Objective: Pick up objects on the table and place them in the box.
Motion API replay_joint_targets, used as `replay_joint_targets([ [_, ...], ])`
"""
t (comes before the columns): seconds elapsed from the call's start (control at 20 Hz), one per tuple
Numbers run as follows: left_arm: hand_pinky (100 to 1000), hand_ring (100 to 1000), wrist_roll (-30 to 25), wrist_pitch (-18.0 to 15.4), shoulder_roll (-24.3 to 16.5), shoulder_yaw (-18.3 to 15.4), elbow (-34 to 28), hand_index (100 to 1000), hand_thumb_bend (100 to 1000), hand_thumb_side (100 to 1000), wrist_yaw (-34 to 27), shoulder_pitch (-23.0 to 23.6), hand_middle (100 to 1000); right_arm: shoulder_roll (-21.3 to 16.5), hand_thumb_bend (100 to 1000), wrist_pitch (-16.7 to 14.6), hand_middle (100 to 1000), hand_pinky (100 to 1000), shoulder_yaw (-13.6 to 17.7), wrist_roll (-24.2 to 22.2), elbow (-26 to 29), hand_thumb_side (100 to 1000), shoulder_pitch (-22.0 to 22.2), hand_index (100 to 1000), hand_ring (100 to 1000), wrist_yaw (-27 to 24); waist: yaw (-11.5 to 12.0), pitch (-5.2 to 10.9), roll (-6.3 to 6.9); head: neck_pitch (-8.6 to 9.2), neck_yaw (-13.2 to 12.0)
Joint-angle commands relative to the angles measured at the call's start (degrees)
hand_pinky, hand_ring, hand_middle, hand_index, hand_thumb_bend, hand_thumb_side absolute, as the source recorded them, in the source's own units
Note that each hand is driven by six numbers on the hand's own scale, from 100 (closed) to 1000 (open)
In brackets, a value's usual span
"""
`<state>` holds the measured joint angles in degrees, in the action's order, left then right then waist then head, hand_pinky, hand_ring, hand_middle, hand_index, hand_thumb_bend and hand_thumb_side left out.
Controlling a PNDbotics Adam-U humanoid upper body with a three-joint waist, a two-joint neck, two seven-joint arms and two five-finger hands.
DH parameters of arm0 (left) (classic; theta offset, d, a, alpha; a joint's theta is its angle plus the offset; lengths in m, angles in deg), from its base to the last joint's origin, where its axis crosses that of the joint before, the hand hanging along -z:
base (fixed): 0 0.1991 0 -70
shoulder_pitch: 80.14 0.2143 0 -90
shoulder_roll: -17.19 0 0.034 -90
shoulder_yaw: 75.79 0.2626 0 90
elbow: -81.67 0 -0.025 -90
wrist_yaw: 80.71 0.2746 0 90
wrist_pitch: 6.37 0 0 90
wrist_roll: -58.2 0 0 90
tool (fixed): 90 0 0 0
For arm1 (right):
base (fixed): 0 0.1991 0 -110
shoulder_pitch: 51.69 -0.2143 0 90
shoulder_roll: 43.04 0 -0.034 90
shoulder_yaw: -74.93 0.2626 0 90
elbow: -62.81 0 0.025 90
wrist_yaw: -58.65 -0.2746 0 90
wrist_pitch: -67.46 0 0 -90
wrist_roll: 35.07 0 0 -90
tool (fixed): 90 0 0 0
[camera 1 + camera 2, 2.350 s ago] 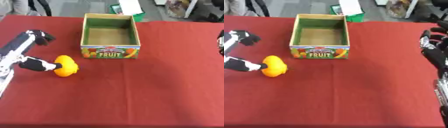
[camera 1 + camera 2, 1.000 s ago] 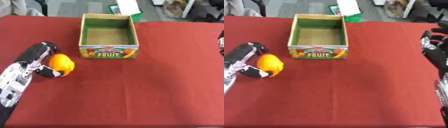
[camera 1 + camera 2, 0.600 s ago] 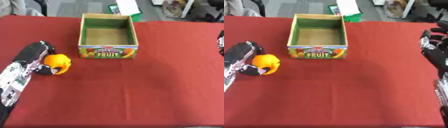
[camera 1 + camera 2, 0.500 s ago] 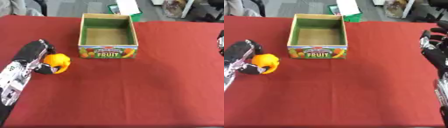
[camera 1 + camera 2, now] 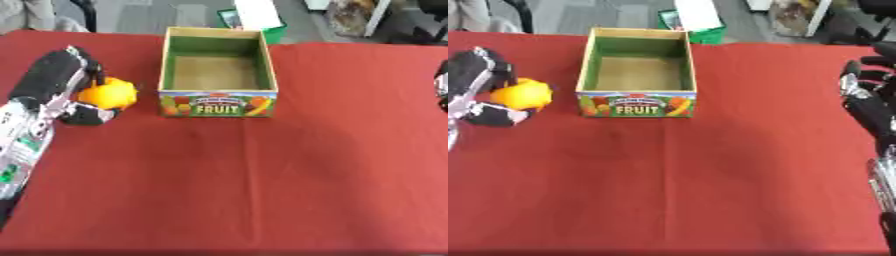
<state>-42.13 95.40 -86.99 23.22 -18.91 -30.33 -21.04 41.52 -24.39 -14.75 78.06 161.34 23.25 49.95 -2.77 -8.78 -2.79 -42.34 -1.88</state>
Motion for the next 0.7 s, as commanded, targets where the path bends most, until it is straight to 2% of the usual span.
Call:
replay_joint_targets([
  [0.05,542,387,-0.5,0.6,-2.9,-1.1,-3.1,428,583,100,-0.9,-4.2,322,-1.3,184,0.1,646,627,0.2,0.0,0.5,133,-0.3,801,622,-0.3,-0.2,1.11,0.25,-0.59,-0.1],
  [0.25,544,391,-1.4,0.9,-1.5,0.5,2.0,431,579,100,-0.9,-10.9,325,-1.3,185,0.2,646,627,-0.1,-0.2,0.5,133,-0.4,800,622,-0.4,-0.8,1.41,0.41,-0.62,-0.3],
  [0.5,554,405,0.8,-0.3,3.7,4.0,16.8,447,579,100,-0.4,-18.3,339,-1.2,186,0.3,646,627,-0.4,-0.6,0.4,133,-0.5,800,622,-0.4,-2.4,1.43,0.53,-0.32,-0.7],
  [0.7,566,422,3.7,-2.6,8.9,5.0,28.2,463,580,100,2.6,-22.8,356,-1.1,187,0.4,646,627,-0.8,-0.9,0.4,132,-0.8,800,622,-0.5,-3.9,1.26,0.63,-0.10,-1.3],
])
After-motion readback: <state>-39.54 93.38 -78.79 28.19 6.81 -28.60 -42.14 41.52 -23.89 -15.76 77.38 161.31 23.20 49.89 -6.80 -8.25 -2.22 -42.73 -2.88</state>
